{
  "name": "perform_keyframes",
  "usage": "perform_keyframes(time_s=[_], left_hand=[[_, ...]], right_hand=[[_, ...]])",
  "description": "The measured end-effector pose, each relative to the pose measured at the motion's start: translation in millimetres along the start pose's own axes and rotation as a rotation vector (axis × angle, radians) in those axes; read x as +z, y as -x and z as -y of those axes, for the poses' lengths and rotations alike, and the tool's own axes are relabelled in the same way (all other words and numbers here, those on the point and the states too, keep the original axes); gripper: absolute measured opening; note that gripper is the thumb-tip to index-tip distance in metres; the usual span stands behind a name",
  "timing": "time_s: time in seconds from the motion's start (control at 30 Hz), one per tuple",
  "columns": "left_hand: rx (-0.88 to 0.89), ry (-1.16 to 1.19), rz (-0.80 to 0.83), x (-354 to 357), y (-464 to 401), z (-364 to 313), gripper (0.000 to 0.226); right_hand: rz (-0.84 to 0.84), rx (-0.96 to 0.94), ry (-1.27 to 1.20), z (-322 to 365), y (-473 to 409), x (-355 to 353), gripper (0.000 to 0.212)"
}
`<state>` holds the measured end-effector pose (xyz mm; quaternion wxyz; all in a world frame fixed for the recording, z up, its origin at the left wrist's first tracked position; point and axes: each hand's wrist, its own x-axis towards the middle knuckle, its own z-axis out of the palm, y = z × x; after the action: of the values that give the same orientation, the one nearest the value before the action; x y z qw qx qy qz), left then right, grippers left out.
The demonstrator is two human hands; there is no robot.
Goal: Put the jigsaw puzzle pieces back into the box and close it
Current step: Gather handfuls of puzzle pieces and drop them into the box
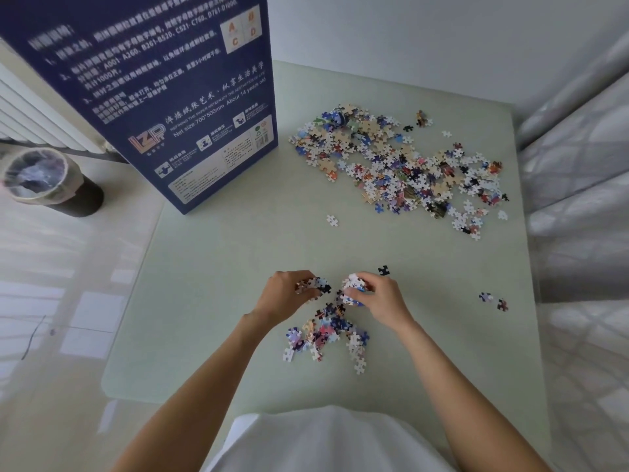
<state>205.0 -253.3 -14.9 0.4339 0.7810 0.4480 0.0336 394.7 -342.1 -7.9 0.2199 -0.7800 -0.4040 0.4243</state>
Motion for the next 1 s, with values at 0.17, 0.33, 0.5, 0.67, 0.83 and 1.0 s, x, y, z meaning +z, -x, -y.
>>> perform_keyframes(time_s=[0.17, 0.33, 0.5, 0.67, 0.83, 1.0], left_hand=[[0.040, 0.000, -0.080, -23.4, 6.4, -4.6, 0.015], [0.168, 0.000, -0.186, -69.5, 8.0, -25.4, 0.014], [0.270, -0.027, -0.425, -157.5, 4.5, -65.4, 0.016], [0.277, -0.007, -0.563, -238.9, 3.9, -102.3, 0.020], [0.253, 0.162, -0.583, -301.3, 3.3, -139.8, 0.016], [0.194, -0.025, -0.856, -363.5, -7.7, -150.5, 0.027]], right_hand=[[-0.011, -0.050, -0.014, 12.8, 2.0, -10.4, 0.028], [0.038, -0.163, -0.081, 57.7, 1.6, -35.4, 0.018], [0.031, -0.326, -0.194, 143.3, -0.3, -74.7, 0.013], [0.040, -0.462, -0.314, 235.6, -11.7, -110.6, 0.023], [0.065, -0.666, -0.271, 328.7, -32.5, -136.0, 0.013], [-0.037, -0.822, -0.128, 409.8, -71.3, -136.1, 0.021]])
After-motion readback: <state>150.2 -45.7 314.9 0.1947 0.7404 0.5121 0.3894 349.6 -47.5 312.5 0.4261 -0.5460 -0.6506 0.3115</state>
